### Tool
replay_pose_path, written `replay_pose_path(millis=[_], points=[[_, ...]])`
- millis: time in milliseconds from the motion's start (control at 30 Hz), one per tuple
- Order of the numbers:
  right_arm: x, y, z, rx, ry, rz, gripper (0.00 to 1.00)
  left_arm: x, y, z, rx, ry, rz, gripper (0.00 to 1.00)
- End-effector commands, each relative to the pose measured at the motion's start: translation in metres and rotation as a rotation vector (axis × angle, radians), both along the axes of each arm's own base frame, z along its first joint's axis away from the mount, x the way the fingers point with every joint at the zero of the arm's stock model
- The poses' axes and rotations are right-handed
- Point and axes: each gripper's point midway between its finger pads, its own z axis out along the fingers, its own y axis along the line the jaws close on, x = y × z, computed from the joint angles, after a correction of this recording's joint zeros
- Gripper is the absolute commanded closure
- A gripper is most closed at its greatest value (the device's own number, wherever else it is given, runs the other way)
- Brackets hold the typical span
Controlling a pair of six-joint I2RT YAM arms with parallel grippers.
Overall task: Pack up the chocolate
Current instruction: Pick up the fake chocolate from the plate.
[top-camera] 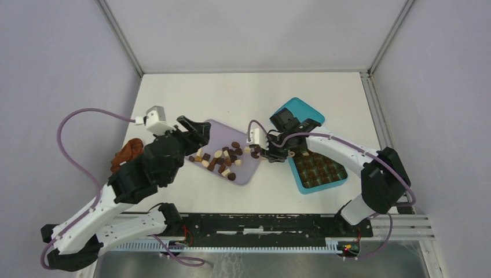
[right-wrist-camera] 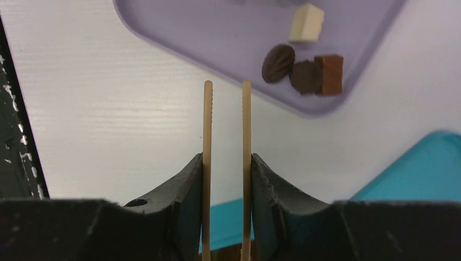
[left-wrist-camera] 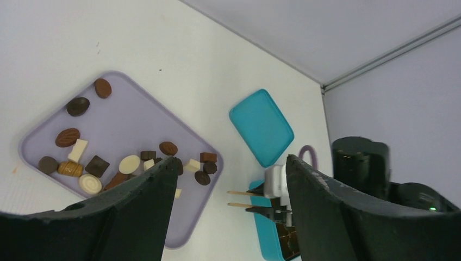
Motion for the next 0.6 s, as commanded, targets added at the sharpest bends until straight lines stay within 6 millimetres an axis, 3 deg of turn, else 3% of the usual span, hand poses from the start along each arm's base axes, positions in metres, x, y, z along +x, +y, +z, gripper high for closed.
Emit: replay_pose_path(millis=[0,133,267,367,567], points=[[0.011,0.042,0.009,0.015,-0.072,0.031,0.61,-0.008,0.028,0.007,-0.04,-0.037,0.069,0.22],[0.002,0.071,-0.002,-0.016,-0.082,0.094,0.59,-0.012,0.034,0.004,-0.059,-0.039,0.079,0.22],[0.007,0.087,-0.014,-0.077,-0.111,0.09,0.59,-0.013,0.038,0.008,-0.053,-0.047,0.086,0.22],[0.016,0.087,-0.017,-0.113,-0.12,0.06,0.59,-0.013,0.04,0.011,-0.05,-0.053,0.089,0.22],[0.015,0.081,-0.025,-0.142,-0.118,0.056,0.58,-0.014,0.042,0.007,-0.057,-0.05,0.096,0.22]])
